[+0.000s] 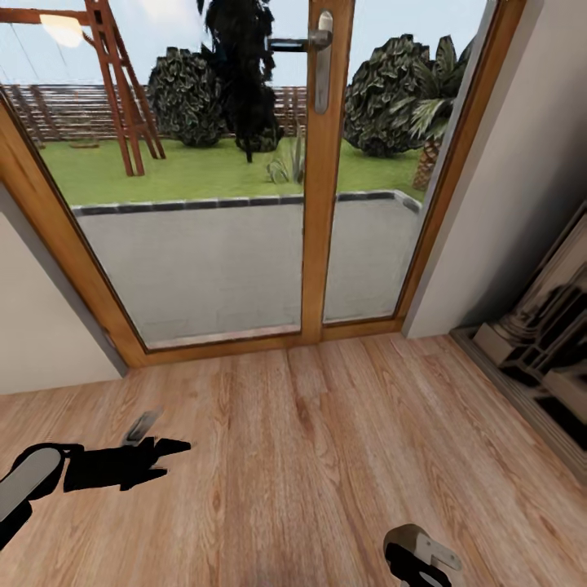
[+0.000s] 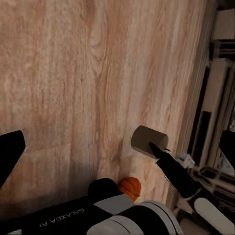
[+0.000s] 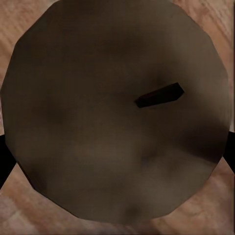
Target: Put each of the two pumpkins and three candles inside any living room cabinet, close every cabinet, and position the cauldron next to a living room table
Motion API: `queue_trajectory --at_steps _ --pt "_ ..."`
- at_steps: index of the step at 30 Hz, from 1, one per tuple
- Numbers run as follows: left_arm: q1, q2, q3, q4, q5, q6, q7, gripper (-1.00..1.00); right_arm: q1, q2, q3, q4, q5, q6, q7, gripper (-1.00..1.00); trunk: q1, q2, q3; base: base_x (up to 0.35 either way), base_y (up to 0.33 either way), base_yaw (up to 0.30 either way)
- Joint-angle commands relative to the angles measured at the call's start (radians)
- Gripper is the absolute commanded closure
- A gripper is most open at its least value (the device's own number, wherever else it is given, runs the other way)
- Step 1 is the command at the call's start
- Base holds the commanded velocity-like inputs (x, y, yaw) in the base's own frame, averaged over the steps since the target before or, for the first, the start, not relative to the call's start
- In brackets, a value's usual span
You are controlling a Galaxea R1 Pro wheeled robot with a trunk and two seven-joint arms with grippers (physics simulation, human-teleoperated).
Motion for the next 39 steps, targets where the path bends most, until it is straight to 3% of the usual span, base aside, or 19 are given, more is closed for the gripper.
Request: queue_trajectory --at_steps 1,4,5,8,10,18,20,22,27,39 --pt "-0.005 0.001 -0.002 0.038 -0.015 0.000 0.016 -1.00 -0.001 0.000 0.008 0.000 -0.012 -0.006 -0.005 1.00 -0.004 0.007 0.002 0.000 0.000 0.000" --pt "-0.022 0.000 -0.001 0.084 -0.105 -0.001 0.067 -1.00 -0.001 0.000 0.008 0.000 -0.012 -0.008 -0.005 1.00 -0.016 0.028 0.012 0.000 0.000 0.000" --pt "-0.035 -0.002 0.002 0.094 -0.154 -0.001 0.096 -1.00 -0.001 0.000 0.008 0.000 -0.012 -0.009 -0.005 1.00 -0.019 0.035 0.015 0.000 0.000 0.000" --pt "-0.048 -0.008 0.004 0.102 -0.239 -0.006 0.142 -1.00 -0.001 0.001 0.009 0.000 -0.011 -0.011 -0.006 1.00 -0.031 0.056 0.024 0.000 0.000 0.000" --pt "-0.054 -0.028 0.004 0.104 -0.306 -0.007 0.178 -1.00 -0.001 0.001 0.010 0.000 -0.011 -0.012 -0.006 1.00 -0.039 0.070 0.031 0.000 0.000 0.000" --pt "-0.072 -0.123 0.005 0.123 -0.511 -0.010 0.331 -1.00 -0.001 0.000 0.010 0.000 -0.011 -0.012 -0.008 1.00 -0.069 0.126 0.061 0.000 0.000 0.000" --pt "-0.075 -0.143 0.005 0.134 -0.546 -0.016 0.350 -1.00 -0.001 0.000 0.010 0.000 -0.010 -0.013 -0.008 1.00 -0.077 0.140 0.070 0.000 0.000 0.000" --pt "-0.085 -0.165 0.005 0.163 -0.605 -0.033 0.365 -1.00 -0.001 0.001 0.010 0.000 -0.010 -0.013 -0.009 1.00 -0.085 0.154 0.080 0.000 0.000 0.000" --pt "-0.091 -0.177 0.005 0.186 -0.644 -0.047 0.371 -1.00 -0.001 0.001 0.011 -0.001 -0.010 -0.015 -0.009 1.00 -0.104 0.189 0.103 0.000 0.000 0.000" --pt "-0.092 -0.179 0.005 0.182 -0.649 -0.048 0.371 -1.00 -0.001 0.001 0.011 -0.002 -0.010 -0.017 -0.007 1.00 -0.104 0.189 0.123 0.000 0.000 0.000"
